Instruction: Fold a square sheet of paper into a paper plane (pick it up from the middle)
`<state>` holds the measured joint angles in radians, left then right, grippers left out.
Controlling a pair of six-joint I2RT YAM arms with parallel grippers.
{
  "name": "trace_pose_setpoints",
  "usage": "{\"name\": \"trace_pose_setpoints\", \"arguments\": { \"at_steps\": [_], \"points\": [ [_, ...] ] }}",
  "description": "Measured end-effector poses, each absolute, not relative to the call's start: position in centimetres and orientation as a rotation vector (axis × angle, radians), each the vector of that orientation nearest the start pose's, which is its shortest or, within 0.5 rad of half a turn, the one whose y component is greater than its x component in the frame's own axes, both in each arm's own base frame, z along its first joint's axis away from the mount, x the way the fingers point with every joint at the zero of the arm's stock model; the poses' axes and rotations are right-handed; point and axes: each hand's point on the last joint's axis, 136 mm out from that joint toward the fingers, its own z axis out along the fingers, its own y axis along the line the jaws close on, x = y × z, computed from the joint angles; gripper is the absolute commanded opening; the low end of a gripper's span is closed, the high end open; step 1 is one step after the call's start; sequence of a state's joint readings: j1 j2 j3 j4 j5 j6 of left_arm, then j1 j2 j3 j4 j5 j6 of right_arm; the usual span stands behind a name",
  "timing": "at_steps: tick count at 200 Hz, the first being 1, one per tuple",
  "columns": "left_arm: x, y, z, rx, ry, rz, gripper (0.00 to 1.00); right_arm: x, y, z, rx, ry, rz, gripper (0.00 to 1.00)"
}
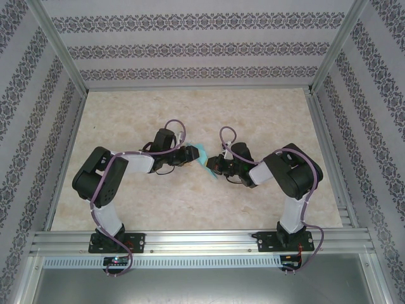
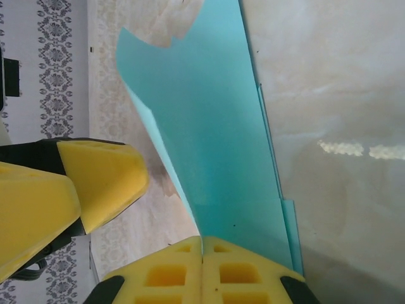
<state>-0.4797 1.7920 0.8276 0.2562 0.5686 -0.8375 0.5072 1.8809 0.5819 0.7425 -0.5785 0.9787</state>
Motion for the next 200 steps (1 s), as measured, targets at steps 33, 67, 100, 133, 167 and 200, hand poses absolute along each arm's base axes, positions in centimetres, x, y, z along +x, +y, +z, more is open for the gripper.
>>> {"name": "trace_pose_setpoints", "arguments": {
  "at_steps": [33, 67, 100, 133, 167, 200],
  "points": [
    [34.3, -28.4, 6.3, -0.089, 2.501, -1.282, 0.48, 31.0, 28.1, 2.9, 0.165, 2.411, 1.435, 0.00],
    [34.5, -29.2, 6.1, -0.057, 2.501, -1.299, 0.47, 30.7, 28.2, 2.9, 0.152, 2.418, 1.451, 0.00],
    [34.3, -29.6, 5.7, -0.045, 2.511, -1.308, 0.44, 30.7, 28.1, 2.7, 0.152, 2.433, 1.446, 0.00],
    [34.7, -29.9, 6.2, -0.035, 2.492, -1.314, 0.41, 30.8, 27.9, 2.6, 0.151, 2.441, 1.438, 0.00],
    [35.4, -30.3, 6.2, -0.032, 2.483, -1.314, 0.38, 30.7, 27.9, 2.4, 0.140, 2.448, 1.430, 0.01],
    [35.6, -30.2, 5.4, -0.047, 2.502, -1.298, 0.37, 30.8, 28.0, 2.4, 0.119, 2.460, 1.420, 0.09]
  ]
}}
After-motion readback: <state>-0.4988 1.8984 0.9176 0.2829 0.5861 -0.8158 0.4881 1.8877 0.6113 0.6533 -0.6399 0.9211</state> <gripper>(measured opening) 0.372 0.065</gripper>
